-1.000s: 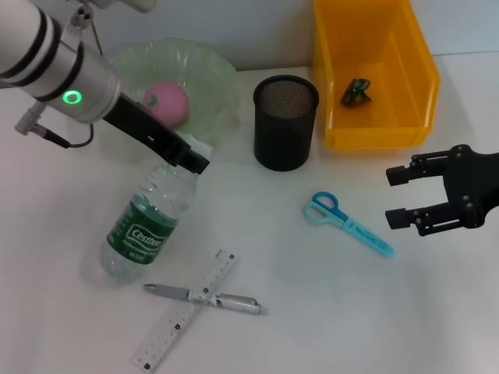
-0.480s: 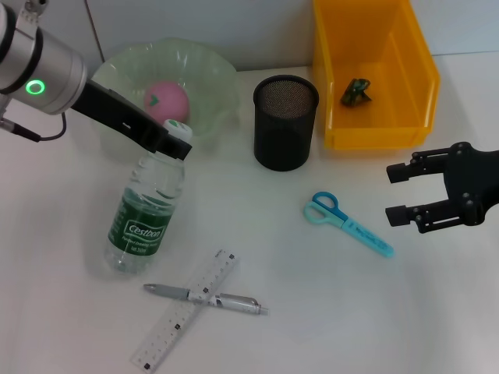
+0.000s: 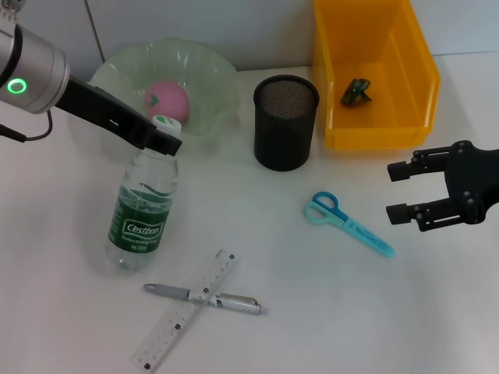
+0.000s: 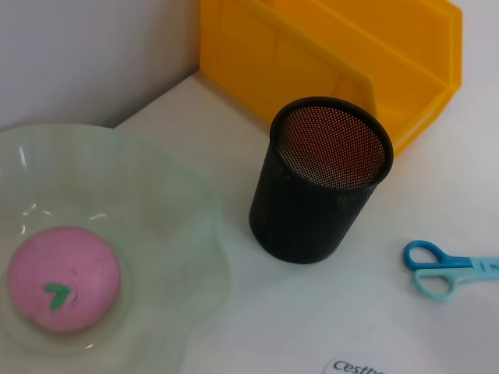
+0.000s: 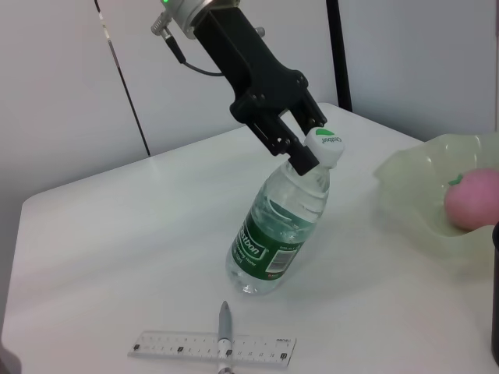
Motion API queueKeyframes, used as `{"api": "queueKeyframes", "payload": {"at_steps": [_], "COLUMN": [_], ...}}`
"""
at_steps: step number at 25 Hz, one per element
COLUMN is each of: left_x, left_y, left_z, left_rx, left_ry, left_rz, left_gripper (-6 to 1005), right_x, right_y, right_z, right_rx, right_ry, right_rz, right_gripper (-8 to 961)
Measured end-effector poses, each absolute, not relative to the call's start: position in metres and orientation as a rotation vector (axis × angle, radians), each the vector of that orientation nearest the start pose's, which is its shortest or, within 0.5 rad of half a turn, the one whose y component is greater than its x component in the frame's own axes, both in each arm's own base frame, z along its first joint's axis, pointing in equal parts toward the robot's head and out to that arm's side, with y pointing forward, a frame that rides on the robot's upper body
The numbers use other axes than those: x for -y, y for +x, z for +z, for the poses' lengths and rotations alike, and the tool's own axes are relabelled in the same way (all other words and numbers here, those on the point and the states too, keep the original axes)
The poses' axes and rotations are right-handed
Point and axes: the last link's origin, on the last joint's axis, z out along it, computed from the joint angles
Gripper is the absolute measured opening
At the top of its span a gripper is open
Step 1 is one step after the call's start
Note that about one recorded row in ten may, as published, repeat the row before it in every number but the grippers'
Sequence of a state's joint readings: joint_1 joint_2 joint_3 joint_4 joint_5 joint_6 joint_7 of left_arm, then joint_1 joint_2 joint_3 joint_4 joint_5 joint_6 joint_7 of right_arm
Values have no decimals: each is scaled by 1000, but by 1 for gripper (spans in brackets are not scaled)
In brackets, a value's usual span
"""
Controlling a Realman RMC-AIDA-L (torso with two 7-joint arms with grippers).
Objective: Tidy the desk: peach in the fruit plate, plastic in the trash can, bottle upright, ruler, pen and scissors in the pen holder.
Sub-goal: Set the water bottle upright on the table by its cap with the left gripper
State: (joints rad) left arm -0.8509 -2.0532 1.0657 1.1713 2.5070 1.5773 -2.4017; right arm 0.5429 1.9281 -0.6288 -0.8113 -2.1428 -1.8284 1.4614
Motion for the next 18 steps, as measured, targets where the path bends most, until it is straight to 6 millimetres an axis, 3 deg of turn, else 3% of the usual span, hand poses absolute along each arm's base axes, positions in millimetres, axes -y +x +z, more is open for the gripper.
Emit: {"api": "queueKeyframes", "payload": {"at_steps": [18], "left_x": [-407], "left_y": [-128], "left_z": [44], "left_rx": [844], "left_ry": [-2659], "left_rz": [141], "left_gripper": [437], "right_x": [-326], "right_y": [270], "right_z": [82], "right_rx": [-497], "right_ry": [-2887], "right_rz": [483], "right_gripper": [758]}}
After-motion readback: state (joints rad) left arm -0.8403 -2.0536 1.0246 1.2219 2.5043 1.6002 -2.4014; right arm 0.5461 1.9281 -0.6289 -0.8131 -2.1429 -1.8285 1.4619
